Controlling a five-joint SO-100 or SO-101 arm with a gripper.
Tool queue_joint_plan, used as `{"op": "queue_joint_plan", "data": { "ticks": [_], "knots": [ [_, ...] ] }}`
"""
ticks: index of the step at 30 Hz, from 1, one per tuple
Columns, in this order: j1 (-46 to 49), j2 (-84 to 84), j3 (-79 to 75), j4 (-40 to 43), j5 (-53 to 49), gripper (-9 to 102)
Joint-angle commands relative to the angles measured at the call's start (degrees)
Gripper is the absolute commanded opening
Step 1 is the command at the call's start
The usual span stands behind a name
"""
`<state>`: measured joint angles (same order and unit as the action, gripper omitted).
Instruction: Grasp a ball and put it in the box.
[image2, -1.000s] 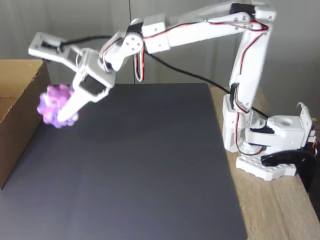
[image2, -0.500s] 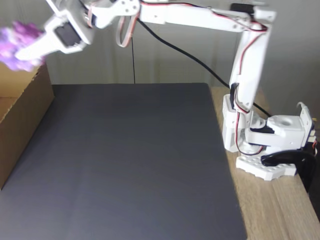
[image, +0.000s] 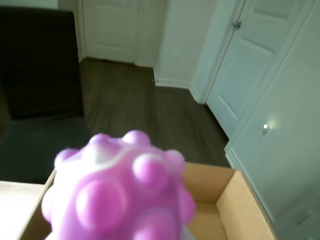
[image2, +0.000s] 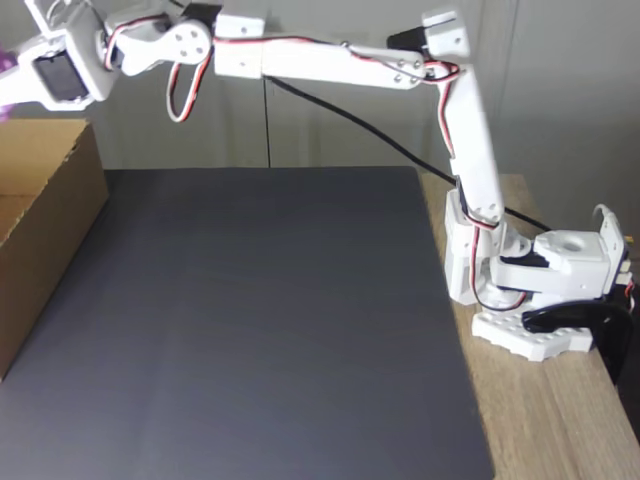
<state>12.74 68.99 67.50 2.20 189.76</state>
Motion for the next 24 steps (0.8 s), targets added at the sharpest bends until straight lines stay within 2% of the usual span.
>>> {"op": "queue_joint_plan", "data": {
  "ticks": [1, 13, 19, 24],
  "knots": [
    [-0.09, -1.23, -4.04, -6.86, -0.44, 14],
    [0.35, -22.59, -24.52, -6.68, 0.26, 14],
    [0.35, -33.13, -38.23, -3.16, 0.7, 14],
    [0.35, -35.68, -40.78, -2.9, 0.88, 16]
  ]
}}
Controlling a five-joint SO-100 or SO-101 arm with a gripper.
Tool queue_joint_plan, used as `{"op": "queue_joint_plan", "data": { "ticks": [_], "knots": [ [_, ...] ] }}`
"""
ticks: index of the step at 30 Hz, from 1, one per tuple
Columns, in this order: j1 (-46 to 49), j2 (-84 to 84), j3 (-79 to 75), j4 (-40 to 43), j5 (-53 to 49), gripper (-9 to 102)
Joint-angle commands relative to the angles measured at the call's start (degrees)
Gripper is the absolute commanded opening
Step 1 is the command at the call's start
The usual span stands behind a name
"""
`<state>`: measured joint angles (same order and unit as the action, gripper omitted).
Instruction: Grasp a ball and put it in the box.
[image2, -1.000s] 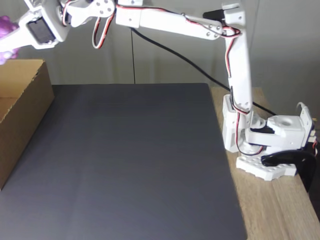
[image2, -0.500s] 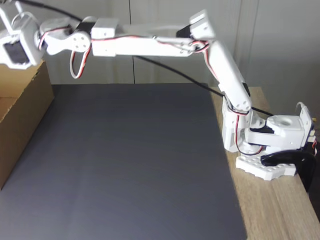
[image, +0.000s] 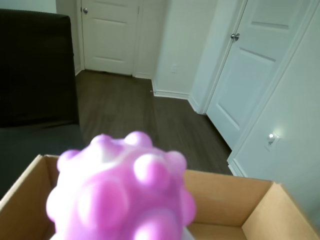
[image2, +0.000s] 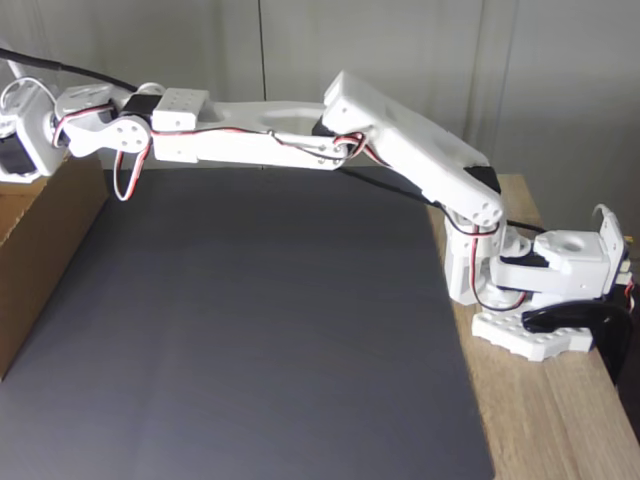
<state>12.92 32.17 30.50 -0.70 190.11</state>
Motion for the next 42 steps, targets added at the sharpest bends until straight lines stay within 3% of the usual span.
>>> {"op": "queue_joint_plan", "data": {
  "ticks": [1, 32, 42],
  "knots": [
    [0.18, 0.97, -3.78, 0.0, 0.53, 16],
    [0.44, 1.76, -3.78, 1.58, 1.76, 39],
    [0.18, 1.58, -3.78, 1.14, 1.85, 41]
  ]
}}
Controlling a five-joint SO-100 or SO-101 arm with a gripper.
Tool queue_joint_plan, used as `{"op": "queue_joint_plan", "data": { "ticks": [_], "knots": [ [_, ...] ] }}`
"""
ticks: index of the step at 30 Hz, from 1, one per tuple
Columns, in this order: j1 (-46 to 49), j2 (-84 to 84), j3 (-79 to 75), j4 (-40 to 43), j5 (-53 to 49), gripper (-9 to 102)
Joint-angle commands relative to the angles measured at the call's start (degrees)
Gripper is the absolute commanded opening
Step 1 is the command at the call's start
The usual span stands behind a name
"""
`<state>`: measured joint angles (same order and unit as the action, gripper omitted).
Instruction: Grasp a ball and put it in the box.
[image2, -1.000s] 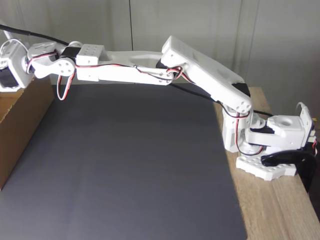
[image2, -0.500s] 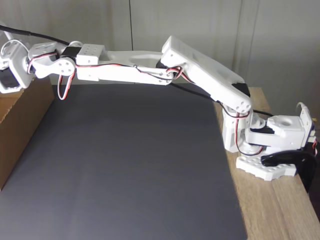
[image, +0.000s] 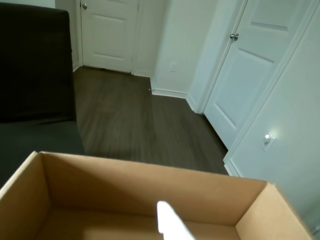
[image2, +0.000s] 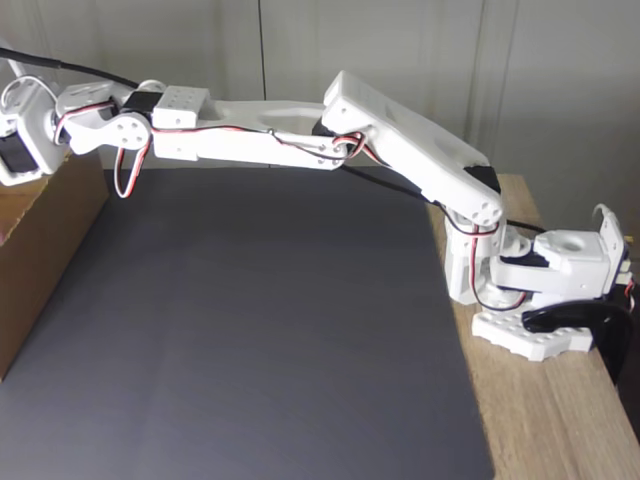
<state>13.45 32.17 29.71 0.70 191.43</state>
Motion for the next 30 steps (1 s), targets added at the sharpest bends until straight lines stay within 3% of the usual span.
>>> {"op": "queue_joint_plan", "data": {
  "ticks": [1, 4, 8, 12, 16, 23, 30],
  "knots": [
    [-0.44, 1.58, -2.99, -0.26, 0.53, 41],
    [-0.44, 1.85, -2.99, 0.35, 0.53, 40],
    [-0.53, 4.04, -2.99, 5.54, 0.0, 28],
    [-0.62, 7.56, -2.99, 17.49, -0.35, 10],
    [-0.62, 11.16, -2.99, 29.27, -0.62, 0],
    [-0.7, 15.38, -2.99, 46.85, -1.23, 0],
    [-2.02, 18.46, -2.99, 49.39, -2.11, 0]
  ]
}}
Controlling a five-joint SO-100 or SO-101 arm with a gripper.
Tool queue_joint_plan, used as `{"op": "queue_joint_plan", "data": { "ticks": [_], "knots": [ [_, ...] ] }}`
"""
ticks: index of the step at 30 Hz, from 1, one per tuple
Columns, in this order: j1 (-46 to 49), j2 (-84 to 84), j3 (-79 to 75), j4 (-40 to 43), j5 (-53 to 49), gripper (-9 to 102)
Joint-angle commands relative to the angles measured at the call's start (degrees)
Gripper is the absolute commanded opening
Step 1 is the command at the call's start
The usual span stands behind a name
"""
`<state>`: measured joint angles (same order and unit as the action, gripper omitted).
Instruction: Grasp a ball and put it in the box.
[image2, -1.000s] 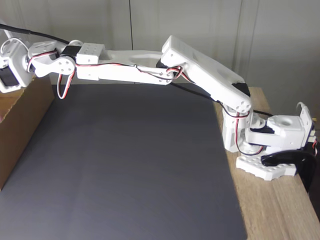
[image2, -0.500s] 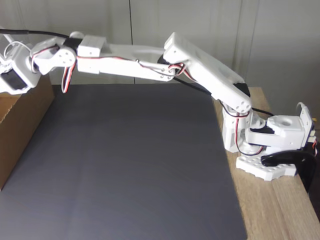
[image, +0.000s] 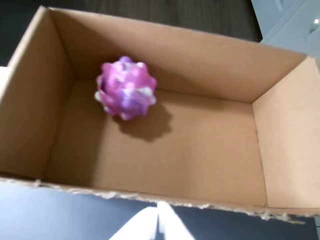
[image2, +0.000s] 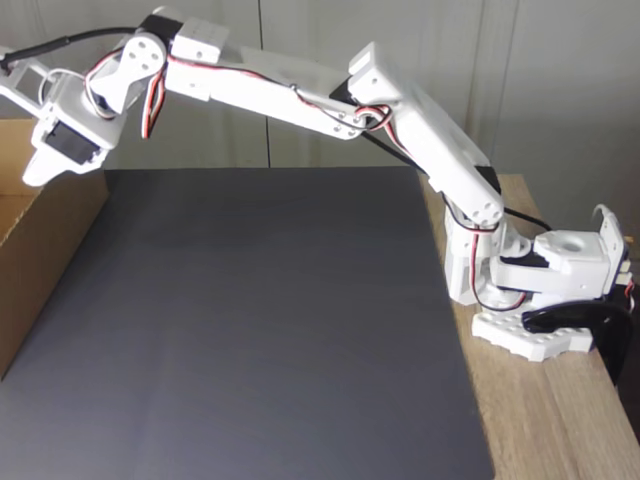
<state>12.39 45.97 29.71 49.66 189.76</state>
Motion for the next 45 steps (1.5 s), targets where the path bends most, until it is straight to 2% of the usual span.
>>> {"op": "queue_joint_plan", "data": {
  "ticks": [1, 15, 23, 31, 45],
  "knots": [
    [-1.32, 4.92, -2.99, 0.7, -0.62, 0],
    [-1.41, 13.8, -0.26, 9.05, -0.09, 0],
    [0.09, 32.7, 20.65, 7.56, 1.14, 0],
    [4.04, 47.81, 39.9, 3.43, 2.29, 0],
    [6.94, 72.07, 80.51, -15.91, 0.97, 0]
  ]
}}
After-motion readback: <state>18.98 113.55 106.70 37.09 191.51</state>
